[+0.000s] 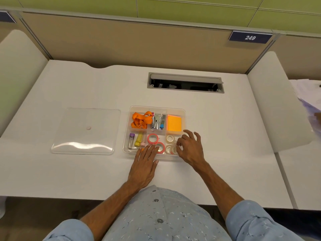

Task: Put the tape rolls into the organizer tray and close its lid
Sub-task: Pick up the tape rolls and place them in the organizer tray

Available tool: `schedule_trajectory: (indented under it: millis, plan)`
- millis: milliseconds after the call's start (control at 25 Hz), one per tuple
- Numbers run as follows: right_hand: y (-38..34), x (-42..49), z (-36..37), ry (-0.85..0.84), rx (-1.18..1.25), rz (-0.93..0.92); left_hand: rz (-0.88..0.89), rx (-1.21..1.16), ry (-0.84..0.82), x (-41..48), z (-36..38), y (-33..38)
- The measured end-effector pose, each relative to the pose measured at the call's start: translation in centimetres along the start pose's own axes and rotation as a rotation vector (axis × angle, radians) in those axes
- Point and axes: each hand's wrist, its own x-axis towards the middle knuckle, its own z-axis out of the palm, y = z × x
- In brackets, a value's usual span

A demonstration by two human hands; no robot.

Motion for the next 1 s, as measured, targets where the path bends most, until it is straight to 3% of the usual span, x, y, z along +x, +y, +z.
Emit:
schedule_trajectory:
  millis: [160, 560, 1000]
  plan:
    - [-0.4, 0.3, -0.3, 0.106, 0.034, -0.018, -0.005, -0.019, -0.002, 0.1, -0.1, 0.2]
    - [-2.8, 1.3, -0.2, -0.012, -0.104, -0.093, -0.02, 0.043, -0.068, 0.0, -0.2, 0.1]
    - [-2.6, 1.4, -0.5, -0.006, -0.102, -0.061, -0.016, 0.024, -0.043, 0.0, -0.1, 0.1]
